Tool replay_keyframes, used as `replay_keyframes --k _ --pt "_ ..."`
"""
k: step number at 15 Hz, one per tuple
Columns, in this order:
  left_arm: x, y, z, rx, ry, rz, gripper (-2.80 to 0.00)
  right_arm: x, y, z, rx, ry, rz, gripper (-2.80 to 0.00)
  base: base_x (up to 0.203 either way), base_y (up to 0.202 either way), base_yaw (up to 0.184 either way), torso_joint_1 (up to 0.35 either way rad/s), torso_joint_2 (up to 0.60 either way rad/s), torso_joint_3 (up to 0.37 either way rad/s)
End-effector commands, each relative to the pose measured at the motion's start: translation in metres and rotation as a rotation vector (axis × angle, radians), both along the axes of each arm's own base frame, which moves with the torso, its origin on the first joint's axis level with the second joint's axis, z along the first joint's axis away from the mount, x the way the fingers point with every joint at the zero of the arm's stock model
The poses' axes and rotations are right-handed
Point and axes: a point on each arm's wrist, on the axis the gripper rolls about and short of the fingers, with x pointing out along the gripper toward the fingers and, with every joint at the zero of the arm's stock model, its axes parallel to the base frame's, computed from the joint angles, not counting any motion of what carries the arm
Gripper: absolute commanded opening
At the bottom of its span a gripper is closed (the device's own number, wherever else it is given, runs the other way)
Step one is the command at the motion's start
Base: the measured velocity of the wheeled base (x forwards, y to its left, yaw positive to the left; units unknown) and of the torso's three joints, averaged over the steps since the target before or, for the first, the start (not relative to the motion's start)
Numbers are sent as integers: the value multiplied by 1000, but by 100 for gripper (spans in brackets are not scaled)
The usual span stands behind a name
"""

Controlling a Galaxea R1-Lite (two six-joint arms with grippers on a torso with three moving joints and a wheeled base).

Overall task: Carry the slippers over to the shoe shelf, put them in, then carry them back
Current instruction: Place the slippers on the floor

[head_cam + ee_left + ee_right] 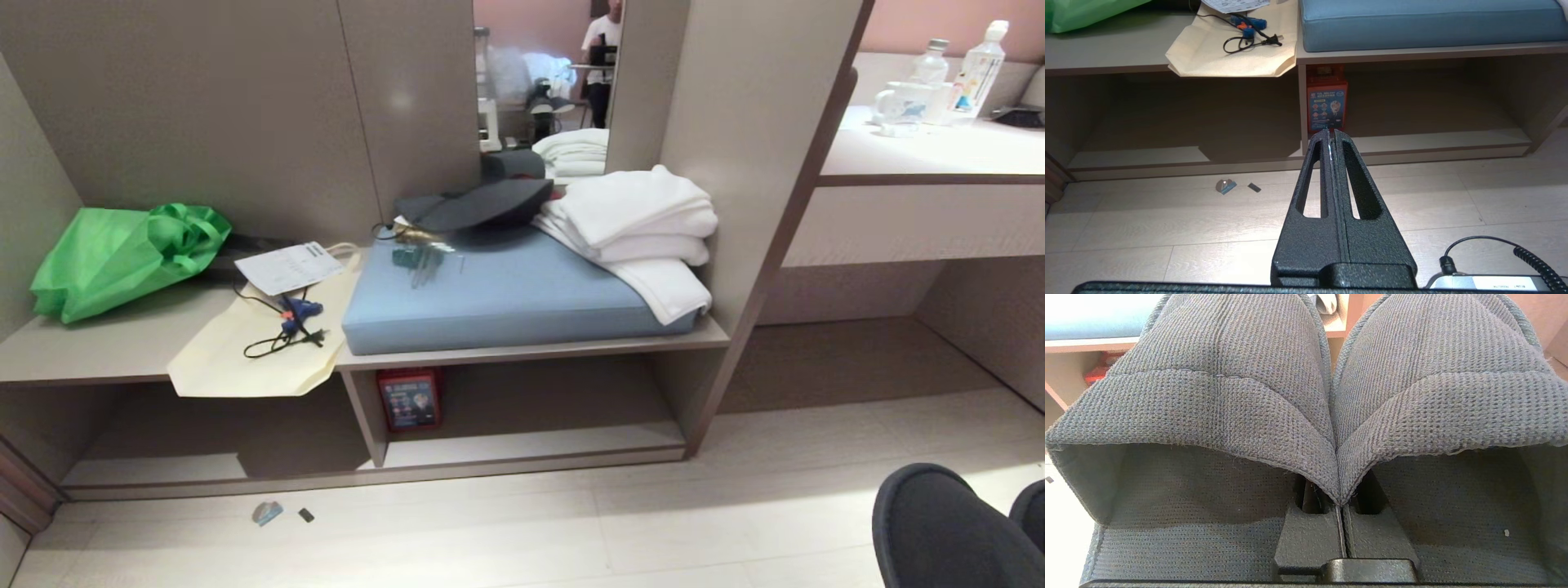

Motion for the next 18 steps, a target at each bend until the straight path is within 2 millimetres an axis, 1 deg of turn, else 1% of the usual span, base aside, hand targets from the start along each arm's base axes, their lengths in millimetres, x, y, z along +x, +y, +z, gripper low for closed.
replay_keyframes --k 1,15,18 --pt "0 0 0 0 -1 0 -280 0 0 -1 0 2 0 -280 0 0 0 0 0 0" --pt "0 0 0 0 -1 0 -280 0 0 -1 -1 3 0 -280 0 0 0 0 0 0" --pt "0 0 0 0 -1 1 -280 0 0 -1 0 4 0 -280 1 -13 90 4 2 1"
